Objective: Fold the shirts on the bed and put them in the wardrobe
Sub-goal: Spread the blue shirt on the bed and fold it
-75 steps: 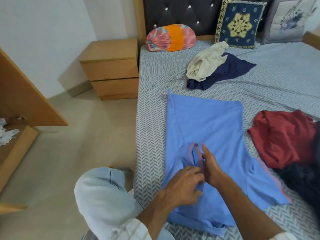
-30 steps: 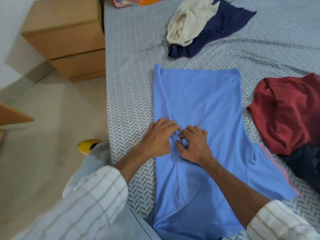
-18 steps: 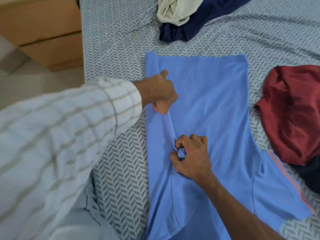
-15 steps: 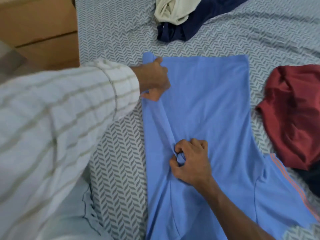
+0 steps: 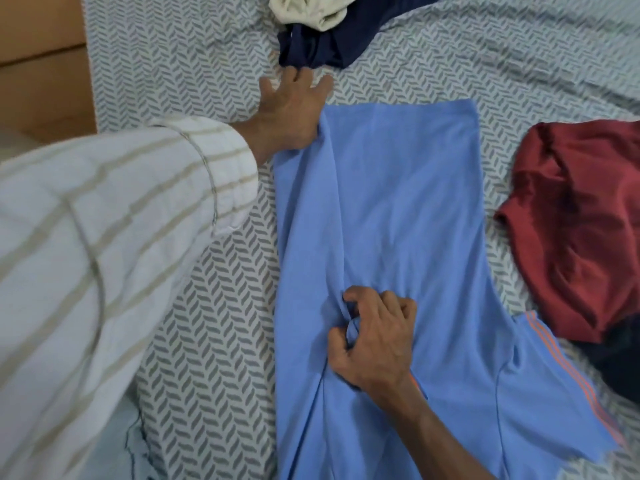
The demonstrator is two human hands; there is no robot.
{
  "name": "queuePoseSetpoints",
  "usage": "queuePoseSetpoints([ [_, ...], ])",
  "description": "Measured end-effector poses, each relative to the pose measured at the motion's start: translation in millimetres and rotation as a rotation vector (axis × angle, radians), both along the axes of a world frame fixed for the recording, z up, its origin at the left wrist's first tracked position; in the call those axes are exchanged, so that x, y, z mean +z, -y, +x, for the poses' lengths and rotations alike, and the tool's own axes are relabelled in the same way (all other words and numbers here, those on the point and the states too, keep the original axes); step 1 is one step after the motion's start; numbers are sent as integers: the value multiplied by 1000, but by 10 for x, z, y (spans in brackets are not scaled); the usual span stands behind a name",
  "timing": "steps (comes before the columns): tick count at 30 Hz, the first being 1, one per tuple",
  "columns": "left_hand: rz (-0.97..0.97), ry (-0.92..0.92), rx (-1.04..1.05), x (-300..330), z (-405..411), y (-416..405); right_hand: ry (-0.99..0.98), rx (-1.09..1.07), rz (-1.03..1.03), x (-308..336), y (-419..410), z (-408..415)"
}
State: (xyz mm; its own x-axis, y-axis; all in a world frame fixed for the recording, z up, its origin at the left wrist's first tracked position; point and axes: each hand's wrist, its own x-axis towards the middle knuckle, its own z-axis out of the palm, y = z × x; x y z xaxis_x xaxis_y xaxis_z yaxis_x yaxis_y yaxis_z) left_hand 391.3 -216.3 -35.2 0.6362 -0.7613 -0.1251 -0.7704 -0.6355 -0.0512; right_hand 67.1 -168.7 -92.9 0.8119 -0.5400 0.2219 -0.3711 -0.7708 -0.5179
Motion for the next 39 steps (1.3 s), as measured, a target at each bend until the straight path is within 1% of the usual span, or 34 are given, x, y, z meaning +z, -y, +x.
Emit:
queuePoseSetpoints([
  [2,-135,-112,209,-73,12,-81,-25,-5,16,6,0,0],
  [3,-197,-127,314,-109,33,-130,-40,-8,28,12,-2,-4],
  [5,-253,-143,501,-141,85,-266,-57,-12,54,38,-10,-5],
  [6,-263,-188,573,-159,128,-332,-63,-13,68,46,-13,-6],
  [8,-296,-315,657,-172,251,-393,-71,-16,91,68,-17,-7],
  [10,-395,-423,721,-154,333,-384,-73,-11,115,92,-26,-6],
  [13,-566,-490,795,-202,401,-340,-42,0,189,134,-23,-22],
  [15,-639,-520,793,-243,379,-319,-7,11,229,180,8,-77],
  [17,-661,-511,787,-281,365,-308,19,23,224,223,38,-160],
  [21,-698,-458,750,-352,365,-334,-11,89,125,197,69,-209],
  [23,-741,-437,718,-353,309,-298,-48,71,79,132,58,-167],
  [24,-723,-412,690,-344,264,-263,-54,56,67,94,46,-149],
  [25,-699,-349,639,-335,227,-214,-52,45,62,70,41,-134],
  [28,-608,-191,413,-231,98,-24,-45,12,51,31,40,-125],
  [30,-408,-162,309,-198,79,103,-43,3,34,11,48,-127],
  [31,-317,-162,290,-187,66,167,-38,2,29,1,57,-131],
  [32,-265,-158,290,-178,59,228,-30,2,27,-8,60,-135],
  [33,-271,-161,309,-161,60,261,-21,3,21,-17,58,-134],
  [35,-403,-229,365,-164,98,325,6,7,16,-34,60,-136],
  [38,-672,-464,440,-198,146,341,36,11,11,-47,70,-138],
  [39,-706,-473,441,-220,160,339,42,11,12,-54,69,-138],
])
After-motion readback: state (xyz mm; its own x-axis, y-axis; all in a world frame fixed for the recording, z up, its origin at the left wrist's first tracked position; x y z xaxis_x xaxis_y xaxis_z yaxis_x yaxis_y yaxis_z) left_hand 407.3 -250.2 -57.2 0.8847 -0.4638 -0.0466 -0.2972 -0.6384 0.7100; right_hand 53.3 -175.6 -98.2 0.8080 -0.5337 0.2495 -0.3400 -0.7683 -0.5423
